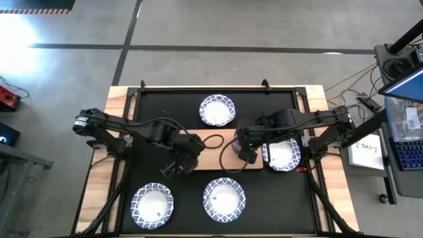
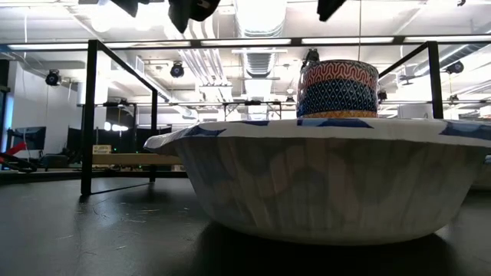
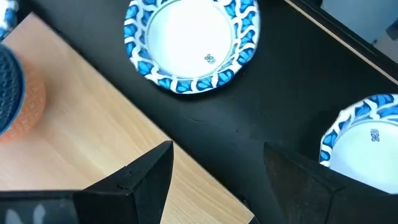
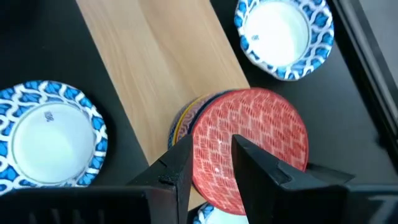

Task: Place and stack bowls onto a shelf
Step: Put the big white and blue patterned bowl on the shelf

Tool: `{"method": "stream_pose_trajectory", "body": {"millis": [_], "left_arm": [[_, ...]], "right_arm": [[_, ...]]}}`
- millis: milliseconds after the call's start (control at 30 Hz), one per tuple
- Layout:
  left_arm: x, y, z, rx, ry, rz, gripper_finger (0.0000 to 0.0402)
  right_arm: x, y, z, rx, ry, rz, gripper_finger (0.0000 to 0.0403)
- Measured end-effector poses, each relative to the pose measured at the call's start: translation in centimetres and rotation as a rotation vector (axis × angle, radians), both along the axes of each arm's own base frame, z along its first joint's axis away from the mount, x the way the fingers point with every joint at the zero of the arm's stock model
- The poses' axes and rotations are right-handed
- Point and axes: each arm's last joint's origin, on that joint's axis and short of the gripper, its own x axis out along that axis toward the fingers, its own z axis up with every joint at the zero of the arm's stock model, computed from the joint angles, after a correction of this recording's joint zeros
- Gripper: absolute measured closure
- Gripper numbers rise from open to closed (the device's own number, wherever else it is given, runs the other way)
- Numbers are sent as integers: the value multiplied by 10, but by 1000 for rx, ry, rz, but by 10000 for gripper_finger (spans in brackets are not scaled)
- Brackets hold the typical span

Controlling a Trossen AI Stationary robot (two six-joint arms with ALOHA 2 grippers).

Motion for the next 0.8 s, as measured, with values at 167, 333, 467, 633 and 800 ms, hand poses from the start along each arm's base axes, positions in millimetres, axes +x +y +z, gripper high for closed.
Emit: {"method": "stream_pose_trajectory", "body": {"millis": [167, 333, 467, 633, 800], "left_arm": [[-2, -2, 2, -13, 17, 109, 171], [-6, -18, 3, -62, 56, 170, 171], [-10, -33, 2, -89, 87, 245, 171], [-21, -44, 1, -138, 204, 392, 171], [-41, -48, -1, -145, 415, 656, 171]], "right_arm": [[-1, 0, 8, 2, -28, 8, 309], [-1, 0, 6, -11, -12, 34, 308], [0, 0, 0, -27, 18, 63, 307], [0, 0, -6, -32, 41, 67, 312], [-2, 1, -8, -37, 71, 72, 315]]}}
